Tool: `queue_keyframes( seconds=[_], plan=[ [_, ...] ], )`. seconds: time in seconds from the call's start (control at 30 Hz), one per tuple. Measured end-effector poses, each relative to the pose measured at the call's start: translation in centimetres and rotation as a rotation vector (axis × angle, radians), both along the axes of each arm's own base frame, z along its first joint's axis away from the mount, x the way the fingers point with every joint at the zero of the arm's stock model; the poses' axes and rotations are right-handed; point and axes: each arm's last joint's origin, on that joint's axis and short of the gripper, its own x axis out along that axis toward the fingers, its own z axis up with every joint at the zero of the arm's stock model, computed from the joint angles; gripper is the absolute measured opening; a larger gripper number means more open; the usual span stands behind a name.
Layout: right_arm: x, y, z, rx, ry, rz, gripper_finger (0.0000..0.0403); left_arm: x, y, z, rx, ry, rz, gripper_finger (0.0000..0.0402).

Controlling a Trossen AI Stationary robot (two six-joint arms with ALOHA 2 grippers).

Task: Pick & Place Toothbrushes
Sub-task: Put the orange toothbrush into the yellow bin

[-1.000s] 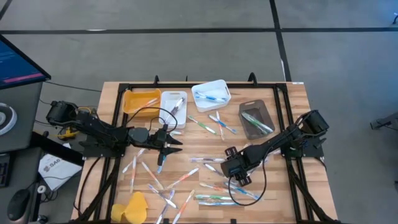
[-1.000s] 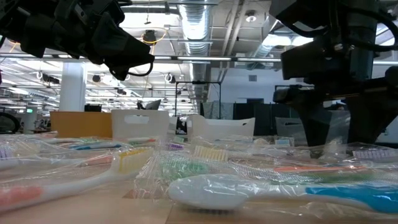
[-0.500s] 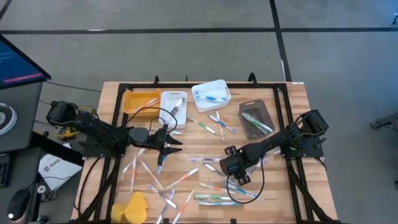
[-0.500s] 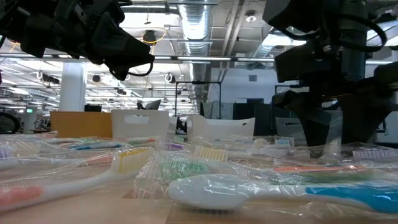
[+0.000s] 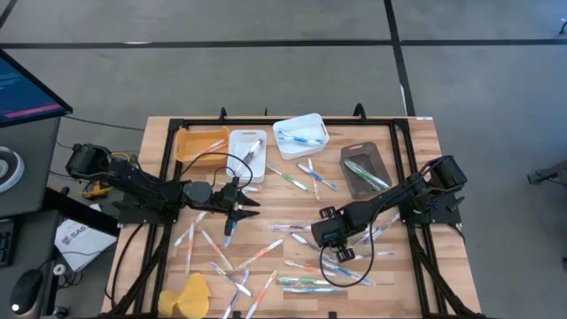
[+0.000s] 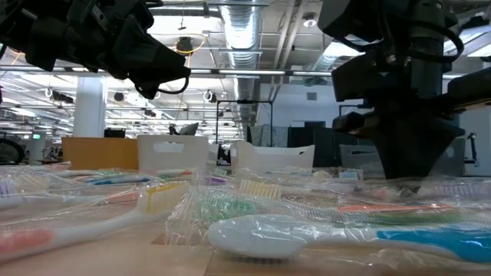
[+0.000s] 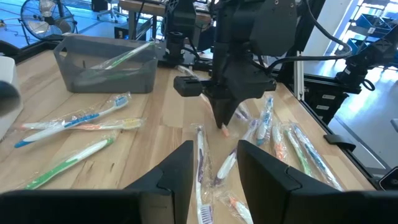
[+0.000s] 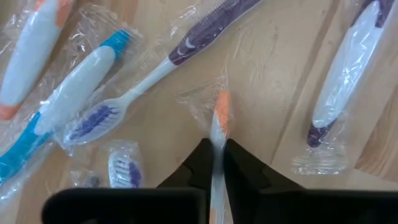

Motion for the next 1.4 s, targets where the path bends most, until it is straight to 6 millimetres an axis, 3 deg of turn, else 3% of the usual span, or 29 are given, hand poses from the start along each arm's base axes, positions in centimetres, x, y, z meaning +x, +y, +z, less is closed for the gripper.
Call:
queue_keyframes(
  seconds=[0.37, 0.6, 0.93, 1.23, 1.4],
  plan=[
    [0.0, -0.1, 0.0, -0.031, -0.009, 0.01, 0.0009, 0.0, 0.0, 0.0, 0.0, 0.0, 0.0, 0.0117],
    [0.4, 0.1, 1.3, -0.06, 0.036, 0.021, 0.0021, 0.0, 0.0, 0.0, 0.0, 0.0, 0.0, 0.0117],
    [1.9, 1.4, 5.1, -0.06, 0.006, 0.08, 0.0016, 0.0, 0.0, 0.0, 0.0, 0.0, 0.0, 0.0117],
    [4.7, 4.8, 10.9, -0.01, -0.293, 0.306, 0.0016, 0.0, -0.1, 0.0, 0.088, -0.005, -0.019, 0.0117],
    [6.2, 5.7, 13.0, -0.025, -0.504, 0.45, 0.0019, -0.1, -1.0, 0.0, 0.288, -0.035, -0.131, 0.0117]
  ],
)
